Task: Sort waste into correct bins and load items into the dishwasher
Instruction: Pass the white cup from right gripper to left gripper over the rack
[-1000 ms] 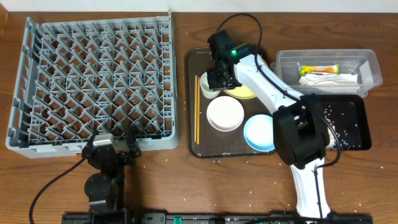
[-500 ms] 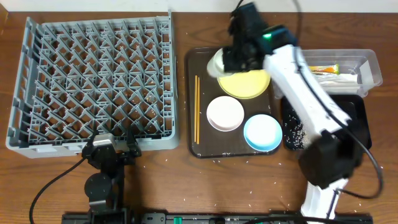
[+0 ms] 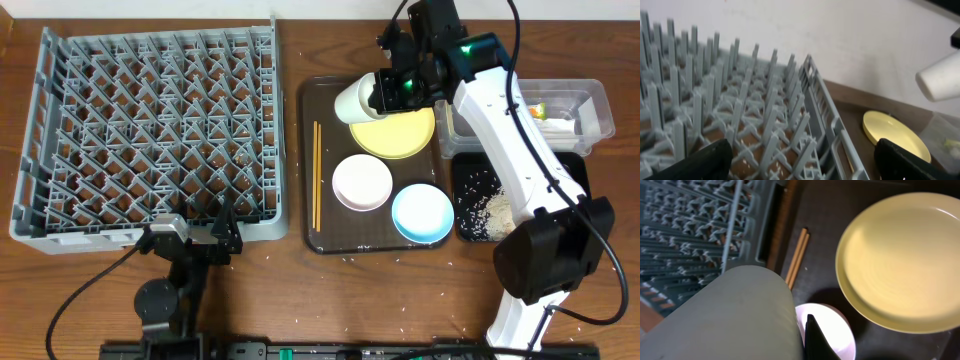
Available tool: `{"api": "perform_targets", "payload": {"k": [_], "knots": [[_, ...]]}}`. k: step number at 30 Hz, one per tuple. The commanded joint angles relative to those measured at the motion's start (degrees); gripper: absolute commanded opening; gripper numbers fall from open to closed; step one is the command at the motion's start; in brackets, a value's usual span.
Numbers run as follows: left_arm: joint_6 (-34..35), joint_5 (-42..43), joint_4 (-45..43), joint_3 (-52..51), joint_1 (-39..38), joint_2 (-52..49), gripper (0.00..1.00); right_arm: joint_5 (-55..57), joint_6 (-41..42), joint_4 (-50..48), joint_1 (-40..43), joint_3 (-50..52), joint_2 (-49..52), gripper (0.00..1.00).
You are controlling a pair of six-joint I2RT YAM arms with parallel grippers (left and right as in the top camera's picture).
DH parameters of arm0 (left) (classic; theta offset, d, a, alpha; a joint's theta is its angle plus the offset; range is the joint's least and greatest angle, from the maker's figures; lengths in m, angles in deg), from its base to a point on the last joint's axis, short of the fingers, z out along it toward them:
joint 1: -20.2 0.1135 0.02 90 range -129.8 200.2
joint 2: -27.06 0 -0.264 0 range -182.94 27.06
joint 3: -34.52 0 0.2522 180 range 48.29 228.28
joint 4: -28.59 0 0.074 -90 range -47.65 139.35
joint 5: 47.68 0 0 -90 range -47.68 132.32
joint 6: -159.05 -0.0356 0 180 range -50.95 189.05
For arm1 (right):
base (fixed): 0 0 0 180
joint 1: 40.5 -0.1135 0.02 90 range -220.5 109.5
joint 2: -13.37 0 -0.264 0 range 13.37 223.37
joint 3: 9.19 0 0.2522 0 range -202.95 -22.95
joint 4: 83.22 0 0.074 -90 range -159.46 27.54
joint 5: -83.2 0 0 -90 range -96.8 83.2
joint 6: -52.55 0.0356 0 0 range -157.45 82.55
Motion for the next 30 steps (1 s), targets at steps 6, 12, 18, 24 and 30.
{"api": "perform_targets", "payload": {"k": [6, 12, 18, 24, 30], "knots": [[2.60, 6.88, 6.43, 27.43, 0.26, -31.67, 0.92, -4.72, -1.86, -0.92, -0.26, 0.28, -0.22, 0.01], [11.72, 34.32, -6.56, 37.62, 0.24, -53.37, 0.92, -6.67, -1.84, -2.60, 0.11, 0.28, -0.20, 0.01], [58.90, 43.39, -19.02, 37.57, 0.24, -61.86, 0.92, -15.08, -1.75, -7.72, 0.02, 1.81, -0.17, 0.01], [67.76, 51.23, -19.06, 37.57, 0.26, -63.91, 0.92, -23.41, 0.81, -16.46, -0.39, 8.59, -0.17, 0.01], [59.82, 55.93, -19.06, 37.24, 0.26, -63.89, 0.92, -44.81, 0.79, -35.74, -0.39, 21.51, -0.17, 0.01]]}}
